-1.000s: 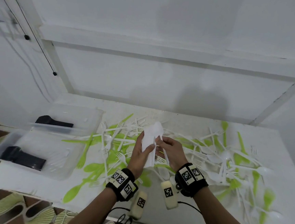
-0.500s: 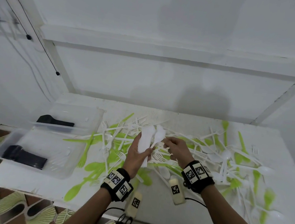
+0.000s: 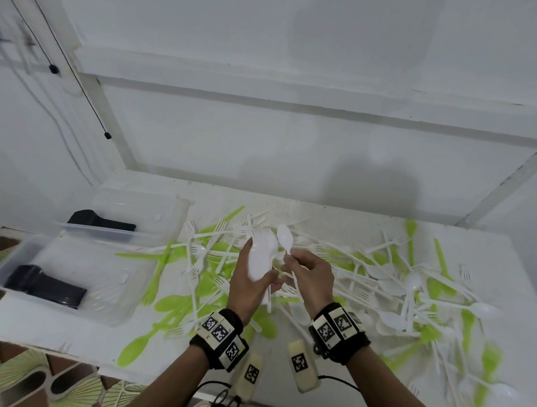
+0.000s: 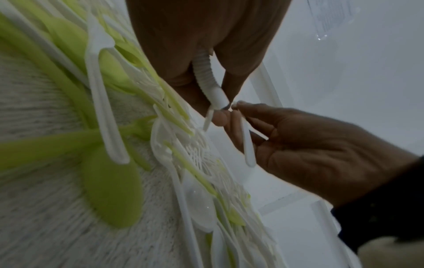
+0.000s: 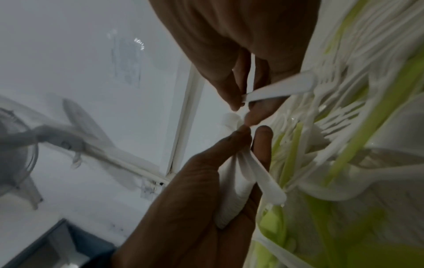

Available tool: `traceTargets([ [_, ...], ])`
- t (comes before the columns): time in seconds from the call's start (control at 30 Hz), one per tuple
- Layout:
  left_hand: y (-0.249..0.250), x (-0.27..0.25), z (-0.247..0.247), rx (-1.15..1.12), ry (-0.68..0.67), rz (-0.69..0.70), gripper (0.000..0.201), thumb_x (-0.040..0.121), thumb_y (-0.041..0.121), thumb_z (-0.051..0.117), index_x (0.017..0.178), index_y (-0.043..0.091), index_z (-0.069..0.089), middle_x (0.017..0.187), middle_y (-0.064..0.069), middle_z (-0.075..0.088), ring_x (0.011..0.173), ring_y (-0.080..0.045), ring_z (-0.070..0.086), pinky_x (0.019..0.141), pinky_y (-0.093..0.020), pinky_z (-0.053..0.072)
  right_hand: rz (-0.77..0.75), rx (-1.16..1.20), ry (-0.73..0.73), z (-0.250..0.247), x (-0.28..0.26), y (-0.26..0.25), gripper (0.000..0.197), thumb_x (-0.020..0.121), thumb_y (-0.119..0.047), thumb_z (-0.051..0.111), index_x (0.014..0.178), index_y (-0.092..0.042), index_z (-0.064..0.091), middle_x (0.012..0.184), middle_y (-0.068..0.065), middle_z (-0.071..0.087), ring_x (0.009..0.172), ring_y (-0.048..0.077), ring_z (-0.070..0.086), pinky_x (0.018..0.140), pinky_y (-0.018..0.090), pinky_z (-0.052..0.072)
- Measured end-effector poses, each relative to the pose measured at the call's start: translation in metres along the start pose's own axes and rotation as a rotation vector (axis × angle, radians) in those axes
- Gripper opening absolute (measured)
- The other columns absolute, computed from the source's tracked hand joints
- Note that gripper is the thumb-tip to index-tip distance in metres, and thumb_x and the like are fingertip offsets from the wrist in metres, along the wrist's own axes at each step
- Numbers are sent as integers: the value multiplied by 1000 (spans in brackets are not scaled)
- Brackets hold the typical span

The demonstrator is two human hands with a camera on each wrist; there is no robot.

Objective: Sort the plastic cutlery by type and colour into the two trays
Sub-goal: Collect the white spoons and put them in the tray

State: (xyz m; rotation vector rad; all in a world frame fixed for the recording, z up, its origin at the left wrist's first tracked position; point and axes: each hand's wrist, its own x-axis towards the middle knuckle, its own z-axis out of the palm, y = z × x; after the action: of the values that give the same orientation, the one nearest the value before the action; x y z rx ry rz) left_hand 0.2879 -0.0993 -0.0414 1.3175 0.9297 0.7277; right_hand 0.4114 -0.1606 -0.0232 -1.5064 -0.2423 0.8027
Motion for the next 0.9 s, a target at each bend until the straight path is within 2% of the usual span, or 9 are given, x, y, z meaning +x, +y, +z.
traceTargets([
  [0.13, 5, -4, 3, 70, -63, 26, 85, 92, 26, 77, 156, 46, 24, 143, 6, 58, 92, -27, 73, 80, -45, 62, -111, -213, -36, 4, -2, 8, 13, 91, -7, 72, 87, -17, 78, 83, 9, 78, 85, 28, 76, 79, 45, 64],
  [0.27, 9, -1, 0, 92, -72, 16, 80, 96, 26, 71, 160, 32, 24, 154, 18, 39, 125, 17, 49, 92, -3, 41, -211, -356, -69, 6, -8, 10, 24, 94, -21, 71, 117, -18, 76, 86, -6, 79, 79, 6, 75, 84, 41, 62],
  [0.33, 7, 0, -3, 143, -80, 36, 77, 95, 27, 72, 158, 33, 29, 159, 9, 40, 134, -2, 51, 97, -12, 46, -231, -354, -86, 8, -12, 4, 18, 93, -19, 72, 109, -21, 79, 82, -7, 78, 75, 9, 75, 81, 43, 63],
  [0.43, 5, -4, -4, 180, -132, 65, 74, 93, 24, 73, 155, 38, 34, 146, -4, 56, 117, -27, 67, 90, -43, 60, -170, -334, -55, 9, -9, -2, 12, 86, -12, 76, 89, -22, 81, 82, -6, 78, 80, 13, 76, 82, 45, 62],
  [0.5, 7, -6, -6, 192, -165, 63, 79, 89, 38, 71, 156, 37, 31, 156, 5, 46, 137, -13, 52, 108, -30, 48, -137, -349, -45, 10, -3, -1, 11, 84, -13, 73, 83, -22, 80, 81, -5, 78, 81, 14, 76, 82, 45, 62],
  [0.6, 2, -1, -7, 199, -153, 52, 79, 93, 13, 70, 158, 29, 28, 131, 19, 60, 104, 14, 63, 80, -8, 50, -88, -341, -32, 13, 0, -1, 20, 84, -28, 66, 74, -14, 77, 74, 3, 76, 75, 21, 75, 75, 44, 64],
  [0.7, -2, -1, -4, 244, -145, 117, 86, 92, 11, 69, 159, 37, 22, 89, 7, 75, 63, -11, 71, 61, -29, 58, -126, -431, 17, 14, 1, -1, 35, 85, -49, 71, 74, -15, 71, 67, -4, 72, 68, 5, 69, 72, 21, 57],
  [0.77, -4, 0, -3, 201, -141, 95, 87, 94, 10, 68, 161, 36, 19, 96, 13, 74, 61, -21, 72, 61, -36, 60, -197, -487, 22, 16, -2, -2, 33, 89, -46, 73, 85, -14, 67, 73, -9, 71, 66, -4, 65, 65, 6, 45],
  [0.9, -1, -4, 1, 220, -158, 124, 79, 99, 16, 65, 160, 31, 16, 120, 47, 45, 70, -9, 73, 64, -23, 58, -282, -483, 15, 19, -1, 0, 23, 98, -29, 66, 106, -10, 56, 72, 0, 68, 56, -4, 61, 55, 7, 42],
])
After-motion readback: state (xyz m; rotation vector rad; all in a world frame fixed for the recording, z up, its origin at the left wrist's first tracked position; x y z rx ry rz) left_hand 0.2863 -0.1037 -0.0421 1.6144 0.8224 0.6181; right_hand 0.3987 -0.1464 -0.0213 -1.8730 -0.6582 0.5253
